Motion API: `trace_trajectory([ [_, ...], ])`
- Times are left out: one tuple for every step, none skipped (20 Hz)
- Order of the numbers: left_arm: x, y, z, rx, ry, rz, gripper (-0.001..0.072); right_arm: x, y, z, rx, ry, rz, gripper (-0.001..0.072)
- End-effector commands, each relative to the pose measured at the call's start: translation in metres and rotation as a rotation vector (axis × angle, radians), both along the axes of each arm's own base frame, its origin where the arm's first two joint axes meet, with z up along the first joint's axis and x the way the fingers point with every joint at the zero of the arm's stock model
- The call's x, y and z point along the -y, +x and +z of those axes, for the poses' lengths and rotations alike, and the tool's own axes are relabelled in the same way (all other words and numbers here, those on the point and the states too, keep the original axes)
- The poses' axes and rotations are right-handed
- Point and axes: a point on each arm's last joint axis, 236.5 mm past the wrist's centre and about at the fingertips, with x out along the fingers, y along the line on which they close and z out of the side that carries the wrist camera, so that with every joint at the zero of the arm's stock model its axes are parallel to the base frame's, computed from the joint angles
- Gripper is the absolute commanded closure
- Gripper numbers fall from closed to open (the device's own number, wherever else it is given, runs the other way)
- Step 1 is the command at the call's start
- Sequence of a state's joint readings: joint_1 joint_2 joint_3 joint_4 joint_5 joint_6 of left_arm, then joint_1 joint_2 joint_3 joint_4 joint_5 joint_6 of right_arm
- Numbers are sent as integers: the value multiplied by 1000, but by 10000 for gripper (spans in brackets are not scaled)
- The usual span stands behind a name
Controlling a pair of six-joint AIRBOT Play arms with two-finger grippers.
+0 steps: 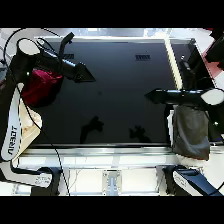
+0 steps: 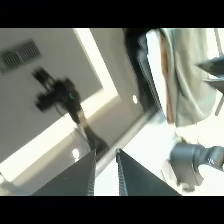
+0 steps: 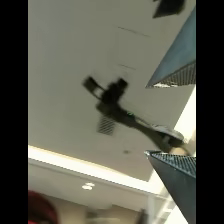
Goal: Fold the shirts.
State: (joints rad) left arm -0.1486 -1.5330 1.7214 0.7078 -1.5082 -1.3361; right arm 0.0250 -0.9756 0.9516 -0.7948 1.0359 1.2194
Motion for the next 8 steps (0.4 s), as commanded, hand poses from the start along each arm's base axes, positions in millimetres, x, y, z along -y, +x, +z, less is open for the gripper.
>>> trace_trajectory([
  [8, -18, 0, -51, 6, -47, 550, -24, -4, -19, -58, 9, 63, 268],
  [8, -19, 0, -51, 6, -47, 550, -27, -5, -17, -57, 17, 68, 268],
  [8, -18, 0, -50, 6, -47, 550, -26, -4, -16, -52, 10, 68, 268],
  [8, -18, 0, -50, 6, -47, 550, -26, -3, -14, -46, 8, 68, 268],
  [8, -18, 0, -50, 6, -46, 550, -26, -2, -13, -40, 9, 66, 268],
  [8, -18, 0, -50, 6, -46, 550, -26, -1, -12, -37, 8, 64, 268],
  [8, -18, 0, -50, 6, -47, 550, -26, -1, -12, -37, 8, 64, 268],
  [8, -18, 0, -50, 6, -47, 550, -26, -1, -12, -37, 8, 64, 268],
])
